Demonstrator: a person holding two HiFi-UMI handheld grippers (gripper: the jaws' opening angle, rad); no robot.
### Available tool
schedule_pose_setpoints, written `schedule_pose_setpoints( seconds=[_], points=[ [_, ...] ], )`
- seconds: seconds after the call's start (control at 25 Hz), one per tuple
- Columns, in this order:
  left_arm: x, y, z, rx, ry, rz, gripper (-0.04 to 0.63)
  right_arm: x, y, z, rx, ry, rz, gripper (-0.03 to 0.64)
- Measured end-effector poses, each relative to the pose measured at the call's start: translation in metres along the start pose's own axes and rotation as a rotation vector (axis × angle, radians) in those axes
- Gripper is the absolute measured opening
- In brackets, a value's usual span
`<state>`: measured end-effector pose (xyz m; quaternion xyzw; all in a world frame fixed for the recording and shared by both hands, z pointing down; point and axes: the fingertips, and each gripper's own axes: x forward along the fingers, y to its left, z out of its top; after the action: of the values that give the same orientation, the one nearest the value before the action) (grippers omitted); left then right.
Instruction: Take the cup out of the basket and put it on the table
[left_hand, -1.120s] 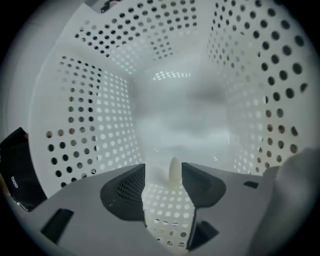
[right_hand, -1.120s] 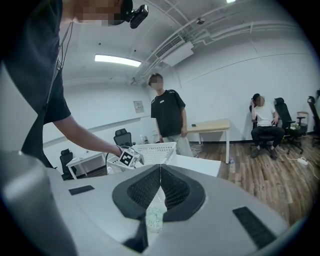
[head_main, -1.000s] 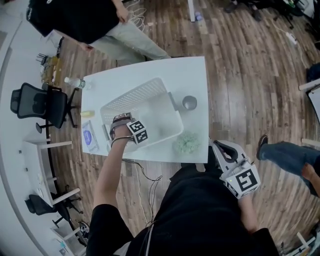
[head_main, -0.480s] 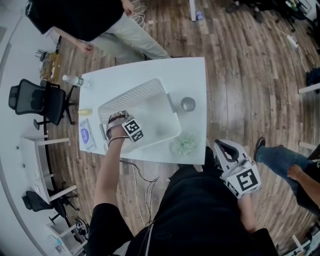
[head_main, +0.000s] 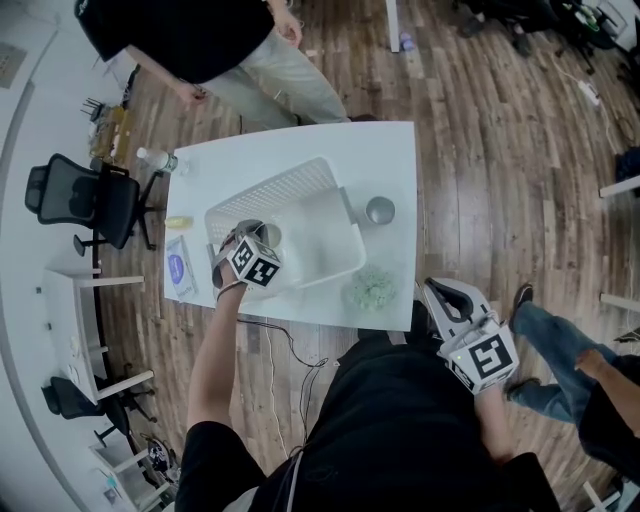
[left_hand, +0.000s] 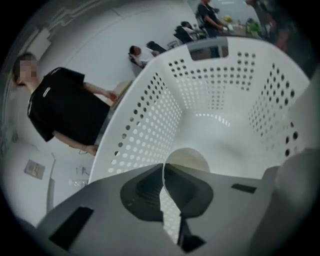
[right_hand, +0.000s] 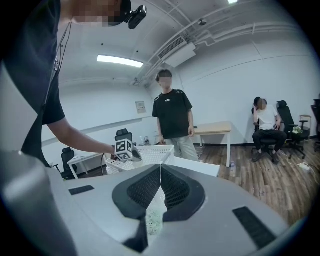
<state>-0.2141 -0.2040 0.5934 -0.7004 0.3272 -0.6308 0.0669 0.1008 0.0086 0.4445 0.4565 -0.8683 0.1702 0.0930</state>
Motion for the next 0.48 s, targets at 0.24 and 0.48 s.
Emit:
schedule_pose_setpoints(
  seconds=[0.24, 0.48],
  points=[
    [-0.074, 0.012, 0.040, -0.387, -0.233, -0.109, 0.017, 0.008, 0.014, 0.011, -0.045, -0.012, 0.046, 0.025],
    [-0.152, 0.000, 0.075, -0.687, -0.433, -0.316, 0.017, 0.021, 0.028, 0.020, -0.228, 0.011, 0.027, 0.026]
  ],
)
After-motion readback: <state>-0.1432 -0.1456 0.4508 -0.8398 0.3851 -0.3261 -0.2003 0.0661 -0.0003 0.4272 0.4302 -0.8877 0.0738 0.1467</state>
